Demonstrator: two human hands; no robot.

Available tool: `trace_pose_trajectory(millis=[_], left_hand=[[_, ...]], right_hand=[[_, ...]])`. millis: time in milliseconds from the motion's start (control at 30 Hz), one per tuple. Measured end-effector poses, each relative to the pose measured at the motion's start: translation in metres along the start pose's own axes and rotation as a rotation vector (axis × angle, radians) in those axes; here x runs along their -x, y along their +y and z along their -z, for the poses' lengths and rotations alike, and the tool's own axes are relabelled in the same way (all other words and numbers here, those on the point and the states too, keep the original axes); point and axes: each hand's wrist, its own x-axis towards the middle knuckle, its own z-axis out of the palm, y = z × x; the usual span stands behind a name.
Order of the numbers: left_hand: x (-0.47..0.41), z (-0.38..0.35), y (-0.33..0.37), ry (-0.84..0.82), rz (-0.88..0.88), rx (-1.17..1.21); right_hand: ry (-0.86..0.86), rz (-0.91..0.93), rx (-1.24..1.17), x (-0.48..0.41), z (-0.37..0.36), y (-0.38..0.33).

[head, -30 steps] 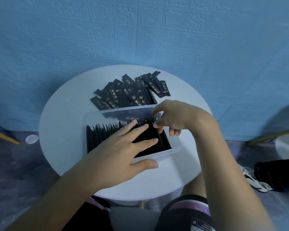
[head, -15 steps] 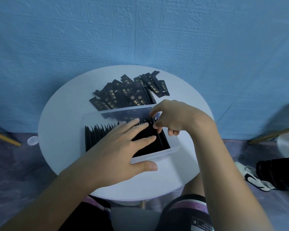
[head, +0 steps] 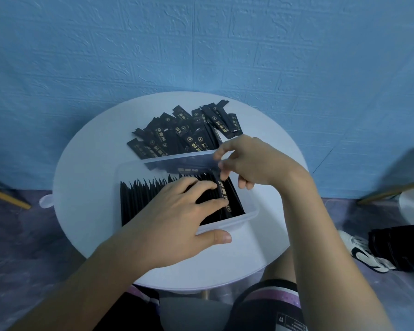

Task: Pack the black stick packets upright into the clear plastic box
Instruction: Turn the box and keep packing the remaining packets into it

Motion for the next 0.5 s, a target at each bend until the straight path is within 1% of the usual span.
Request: trace_pose_trajectory(millis=[133,200,233,267,333,367,433,500], left_hand=[[0.001,0.0,-0.001,0.001,0.005,0.016],[0.001,-0.001,-0.001,-0.006,0.004,0.029],[0.001,-0.001,-0.001,-0.002,0.004,0.03],[0.001,-0.001,-0.001,0.006,0.006,0.026],[0.0,-0.003,-0.001,0.012,0.006,0.013],[0.0,-0.003,-0.001,0.015,0.004,0.008],[0.0,-0.004,-0.002,0.026,0.0,0.004],[0.0,-0.004,-0.002,0.03,0.002,0.007]], right_hand=[[0.223,0.082,-0.306,-0.014,0.003,0.01],[0.34,0.06,-0.424,-0.03,0.005,0.023],[0.396,0.035,-0.435,-0.041,0.004,0.03],[0.452,0.007,-0.389,-0.054,0.003,0.039],[0.534,-0.034,-0.172,-0.082,0.0,0.056],[0.547,-0.035,-0.063,-0.094,-0.002,0.062],[0.529,0.014,0.075,-0.115,-0.004,0.068],[0.472,0.034,0.159,-0.132,-0.007,0.073]])
